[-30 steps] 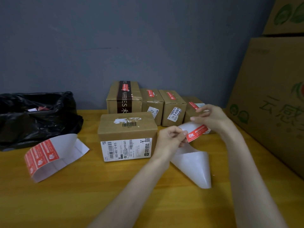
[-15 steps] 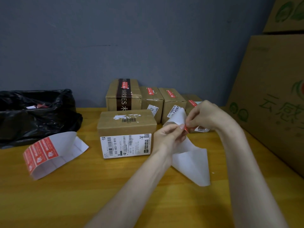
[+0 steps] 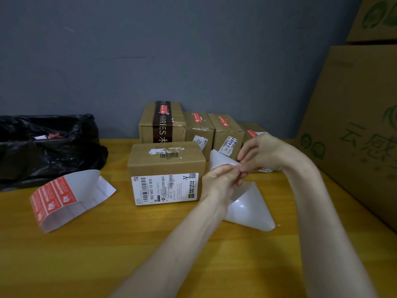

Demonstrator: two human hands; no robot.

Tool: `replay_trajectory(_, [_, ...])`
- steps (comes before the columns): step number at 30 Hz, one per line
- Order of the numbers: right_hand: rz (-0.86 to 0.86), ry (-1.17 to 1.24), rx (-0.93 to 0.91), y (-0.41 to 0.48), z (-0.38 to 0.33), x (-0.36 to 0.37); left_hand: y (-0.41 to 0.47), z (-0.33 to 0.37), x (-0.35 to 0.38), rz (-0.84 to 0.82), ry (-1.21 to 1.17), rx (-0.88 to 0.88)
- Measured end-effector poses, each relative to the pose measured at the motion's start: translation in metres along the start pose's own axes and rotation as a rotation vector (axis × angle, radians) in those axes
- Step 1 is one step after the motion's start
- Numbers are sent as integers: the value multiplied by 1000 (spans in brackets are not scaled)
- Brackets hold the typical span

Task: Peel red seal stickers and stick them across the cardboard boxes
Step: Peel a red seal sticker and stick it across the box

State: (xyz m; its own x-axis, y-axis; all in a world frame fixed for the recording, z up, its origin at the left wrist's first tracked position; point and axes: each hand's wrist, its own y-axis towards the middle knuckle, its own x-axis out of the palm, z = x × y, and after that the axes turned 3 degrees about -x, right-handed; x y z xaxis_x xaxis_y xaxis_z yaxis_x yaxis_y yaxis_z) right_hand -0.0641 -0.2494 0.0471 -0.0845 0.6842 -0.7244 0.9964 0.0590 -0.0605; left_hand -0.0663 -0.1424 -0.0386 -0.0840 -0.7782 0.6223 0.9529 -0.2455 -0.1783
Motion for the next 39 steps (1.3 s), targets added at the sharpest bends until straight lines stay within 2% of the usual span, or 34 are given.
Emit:
replay_trajectory(12, [119, -60, 20, 1, 3, 3, 2, 3, 0, 1, -56, -125])
replay_trajectory(29, [213, -190, 28, 3, 0, 6, 0, 4, 3, 28, -3, -68])
replay_trajectory(35, [184, -158, 19, 2, 0, 5, 2, 4, 1, 36, -13, -67])
replay_trajectory(39, [200, -232, 6, 3, -2, 8, 1, 5, 2, 49, -15, -78])
